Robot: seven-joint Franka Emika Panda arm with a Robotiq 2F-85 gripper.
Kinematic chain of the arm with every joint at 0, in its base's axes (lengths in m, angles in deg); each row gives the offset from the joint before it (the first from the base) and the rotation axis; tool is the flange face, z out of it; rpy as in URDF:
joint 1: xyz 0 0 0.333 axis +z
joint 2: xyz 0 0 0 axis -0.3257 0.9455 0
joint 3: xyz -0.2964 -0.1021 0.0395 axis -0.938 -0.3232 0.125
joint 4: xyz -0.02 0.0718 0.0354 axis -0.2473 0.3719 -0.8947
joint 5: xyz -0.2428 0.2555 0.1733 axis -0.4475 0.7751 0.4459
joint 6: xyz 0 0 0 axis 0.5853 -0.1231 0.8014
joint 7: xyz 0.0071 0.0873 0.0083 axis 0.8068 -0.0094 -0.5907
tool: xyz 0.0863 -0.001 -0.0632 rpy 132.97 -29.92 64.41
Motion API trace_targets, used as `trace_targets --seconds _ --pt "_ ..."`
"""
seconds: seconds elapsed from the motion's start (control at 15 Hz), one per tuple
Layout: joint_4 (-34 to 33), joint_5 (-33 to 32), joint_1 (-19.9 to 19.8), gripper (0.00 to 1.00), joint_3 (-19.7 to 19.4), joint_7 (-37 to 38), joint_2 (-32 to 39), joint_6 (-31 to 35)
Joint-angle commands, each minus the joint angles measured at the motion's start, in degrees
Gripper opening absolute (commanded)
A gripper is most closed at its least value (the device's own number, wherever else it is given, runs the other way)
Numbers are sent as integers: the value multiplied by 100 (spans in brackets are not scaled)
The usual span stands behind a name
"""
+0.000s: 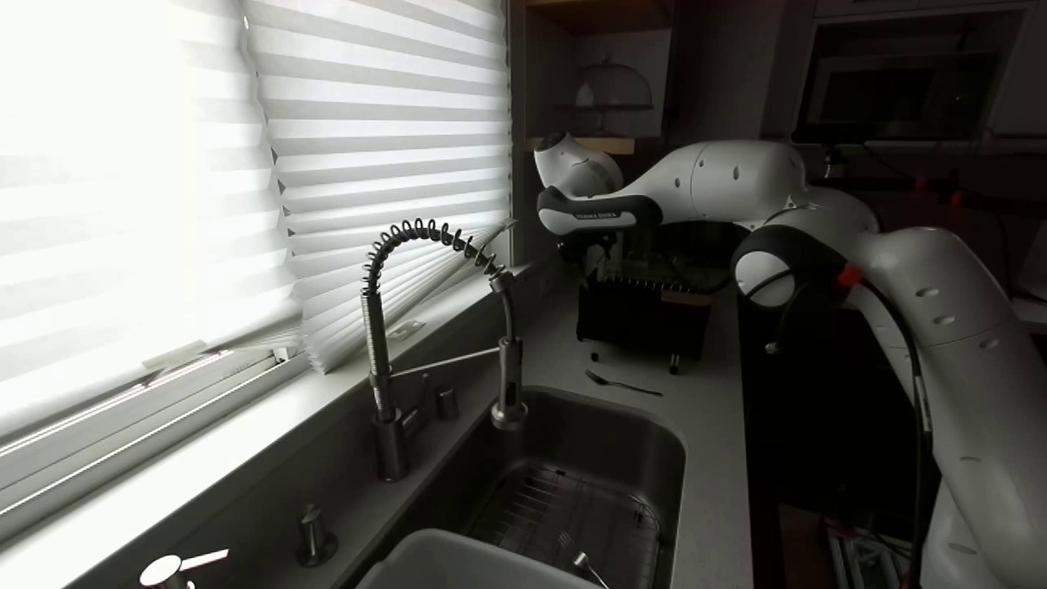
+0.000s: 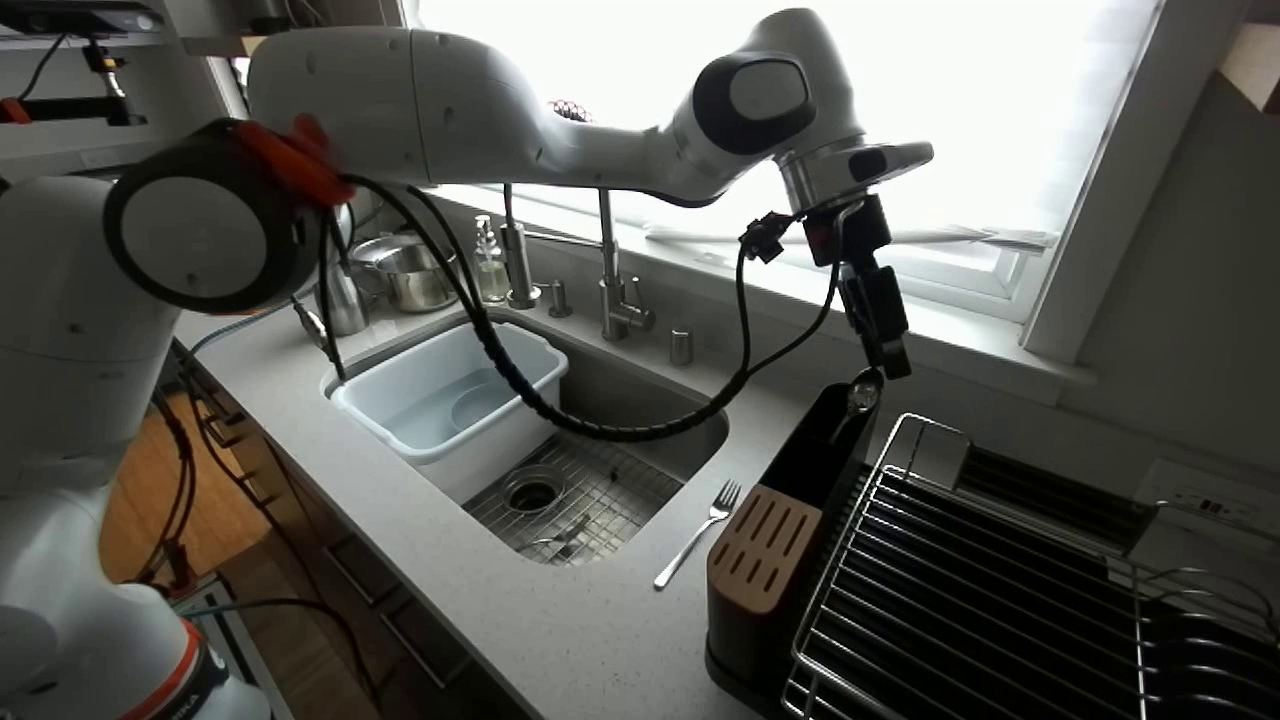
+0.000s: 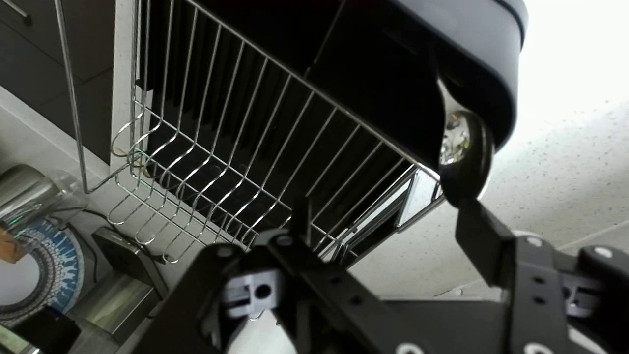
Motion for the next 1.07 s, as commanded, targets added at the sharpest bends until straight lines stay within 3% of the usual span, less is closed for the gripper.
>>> trace_targets --seconds 0.0,0.33,0.47,1.0 --pt "-94 361 -127 100 92 95 6 -54" --pt "-226 802 -159 100 75 422 183 -244" --pt "-253 979 -185 73 88 460 236 -284" --pt "-206 1313 -173 11 82 419 192 -158"
